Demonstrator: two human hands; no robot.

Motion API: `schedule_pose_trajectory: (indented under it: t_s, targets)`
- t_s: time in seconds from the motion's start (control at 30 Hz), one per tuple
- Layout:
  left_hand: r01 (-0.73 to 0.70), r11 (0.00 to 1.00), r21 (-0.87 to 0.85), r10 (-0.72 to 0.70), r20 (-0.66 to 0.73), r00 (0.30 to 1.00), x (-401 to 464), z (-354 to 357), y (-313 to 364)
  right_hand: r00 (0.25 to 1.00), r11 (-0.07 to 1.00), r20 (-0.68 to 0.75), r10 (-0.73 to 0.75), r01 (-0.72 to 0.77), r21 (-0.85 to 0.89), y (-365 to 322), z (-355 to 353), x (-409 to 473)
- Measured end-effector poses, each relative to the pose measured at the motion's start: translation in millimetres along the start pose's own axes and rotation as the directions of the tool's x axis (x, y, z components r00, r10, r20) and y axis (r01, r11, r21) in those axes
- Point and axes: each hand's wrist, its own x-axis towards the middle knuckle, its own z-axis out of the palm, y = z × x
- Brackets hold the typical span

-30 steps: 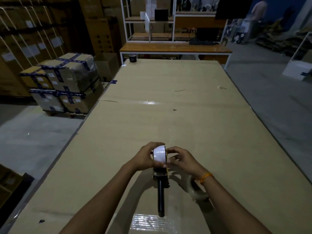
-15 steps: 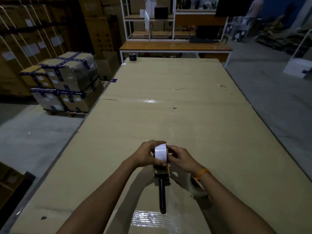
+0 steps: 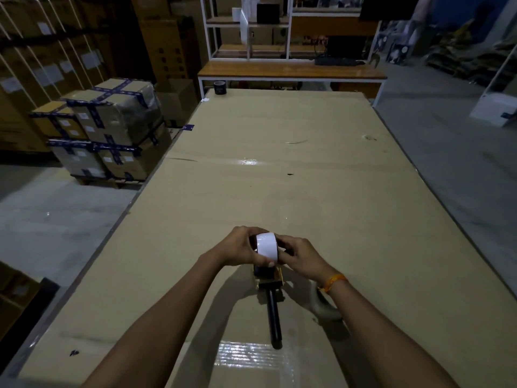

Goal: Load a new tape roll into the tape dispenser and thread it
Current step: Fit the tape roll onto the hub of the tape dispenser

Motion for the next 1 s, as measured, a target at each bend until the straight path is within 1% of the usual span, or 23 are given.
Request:
schedule_pose_trajectory:
  t_s: [0.1,0.2,0.27,0.33,0.37,0.4,0.43,0.5,0.53,0.57,0.67,0.73,0.87,1.0]
  targets:
    - [-0.004,1.0,0.012,0.003,0.024,1.0,0.5,-1.0,0.8,0.998,0.998,-0.049,0.027,-0.03,-0.058,2.0,1.0,-0.5]
    - [-0.013,1.0,0.025,0.012,0.017,1.0,-3.7,-2.1,-1.8,0.998,0.996,-0.061,0.028,-0.033,-0.082,0.5,4.5,-1.8]
    - [-0.014,1.0,0.006,0.014,0.01,1.0,-6.7,-1.8,-5.6,0.998,0.993,-0.055,0.012,-0.018,-0.114,-1.2,7.6,-1.3]
    - [0.023,0.999,-0.039,-0.024,-0.011,1.0,-11.3,0.4,-8.5,0.999,0.991,-0.054,0.009,-0.016,-0.131,-2.0,9.4,-0.3]
    - [0.054,0.996,-0.074,-0.057,-0.047,0.997,-15.1,3.6,-8.3,0.998,0.992,-0.059,0.014,-0.021,-0.124,-1.9,9.8,-0.5]
    - [0.089,0.989,-0.12,-0.103,-0.11,0.989,-19.9,8.7,-7.8,0.997,0.993,-0.071,0.019,-0.027,-0.111,-0.9,10.6,-1.1]
    - [0.119,0.977,-0.175,-0.154,-0.202,0.967,-25.1,14.6,-6.2,0.996,0.995,-0.087,0.023,-0.032,-0.099,-0.2,11.8,-2.5]
    - [0.165,0.944,-0.286,-0.274,-0.401,0.874,-33.6,27.8,-2.9,0.991,0.996,-0.128,0.026,-0.037,-0.086,0.6,14.2,-5.0]
    - [0.179,0.927,-0.33,-0.322,-0.455,0.83,-36.9,33.7,0.1,0.989,0.996,-0.144,0.027,-0.039,-0.085,0.5,15.6,-5.5]
    - [0.186,0.912,-0.366,-0.352,-0.466,0.812,-38.9,38.9,2.5,0.988,0.995,-0.154,0.026,-0.04,-0.086,-0.1,17.0,-5.7]
    - [0.187,0.887,-0.422,-0.38,-0.438,0.815,-40.5,47.9,6.4,0.987,0.995,-0.16,0.026,-0.041,-0.095,-2.9,20.3,-4.0]
    - [0.206,0.868,-0.452,-0.418,-0.439,0.795,-38.9,49.3,8.3,0.986,0.994,-0.163,0.028,-0.045,-0.1,-3.5,21.3,-3.3]
    - [0.245,0.861,-0.445,-0.449,-0.438,0.779,-35.1,51.4,13.1,0.987,0.992,-0.158,0.03,-0.048,-0.115,-5.0,20.1,-2.2]
    - [0.25,0.851,-0.462,-0.461,-0.43,0.776,-37.2,51.6,16.3,0.992,0.992,-0.121,0.021,-0.036,-0.123,-4.9,16.0,-1.6]
